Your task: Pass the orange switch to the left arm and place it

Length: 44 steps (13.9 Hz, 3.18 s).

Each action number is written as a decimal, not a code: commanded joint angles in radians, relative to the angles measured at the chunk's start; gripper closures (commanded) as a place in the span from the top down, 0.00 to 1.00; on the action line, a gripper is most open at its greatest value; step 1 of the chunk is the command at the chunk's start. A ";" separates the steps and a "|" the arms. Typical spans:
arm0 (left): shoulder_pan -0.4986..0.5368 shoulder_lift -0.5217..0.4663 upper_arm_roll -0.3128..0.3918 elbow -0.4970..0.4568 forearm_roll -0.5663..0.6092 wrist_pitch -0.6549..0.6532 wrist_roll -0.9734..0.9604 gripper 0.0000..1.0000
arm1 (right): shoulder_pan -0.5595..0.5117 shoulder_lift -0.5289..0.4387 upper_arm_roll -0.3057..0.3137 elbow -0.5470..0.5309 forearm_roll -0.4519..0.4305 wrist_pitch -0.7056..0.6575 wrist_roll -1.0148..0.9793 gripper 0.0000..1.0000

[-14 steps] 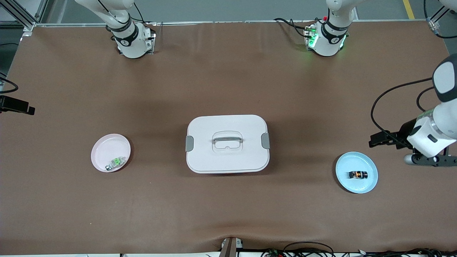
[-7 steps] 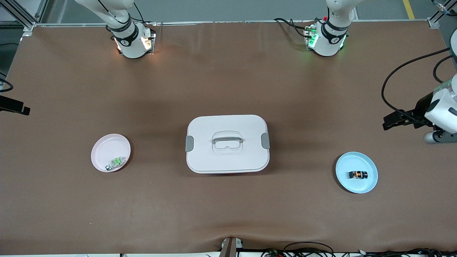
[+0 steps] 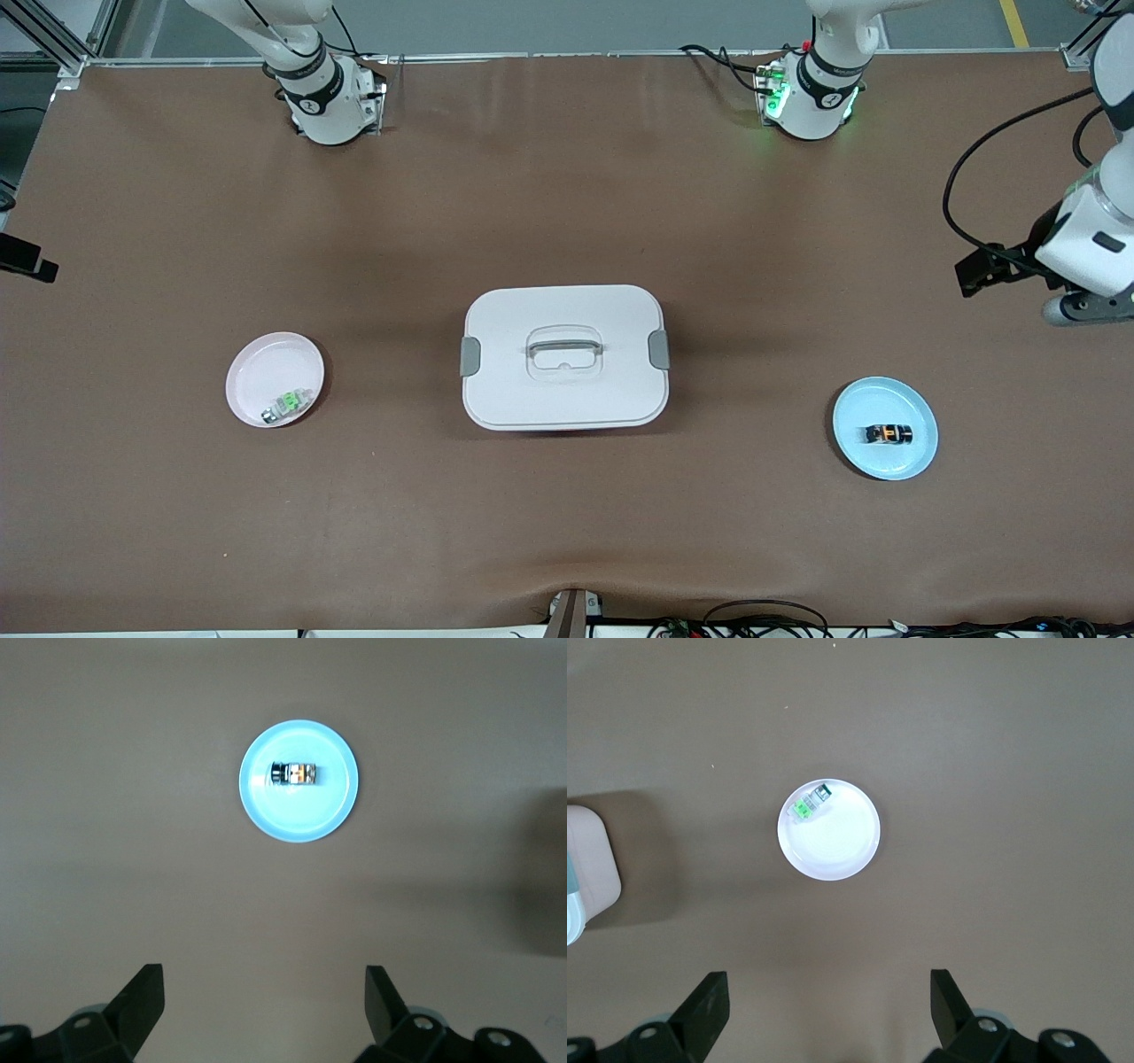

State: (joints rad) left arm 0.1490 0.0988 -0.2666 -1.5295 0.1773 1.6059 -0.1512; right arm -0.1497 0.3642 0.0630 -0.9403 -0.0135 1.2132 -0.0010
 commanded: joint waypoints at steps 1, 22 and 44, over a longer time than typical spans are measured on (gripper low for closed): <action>-0.064 -0.137 0.076 -0.131 -0.053 0.003 0.015 1.00 | -0.002 -0.086 0.008 -0.133 0.009 0.050 0.006 1.00; -0.213 -0.214 0.214 -0.169 -0.176 0.003 0.064 1.00 | 0.199 -0.334 -0.196 -0.532 0.012 0.292 0.006 1.00; -0.218 -0.162 0.208 -0.090 -0.130 -0.041 0.051 1.00 | 0.093 -0.335 -0.091 -0.531 0.032 0.292 0.002 1.00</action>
State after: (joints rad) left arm -0.0690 -0.0738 -0.0606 -1.6501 0.0518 1.5942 -0.0994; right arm -0.0652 0.0553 -0.0304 -1.4493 0.0144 1.4952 -0.0013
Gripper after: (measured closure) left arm 0.000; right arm 0.000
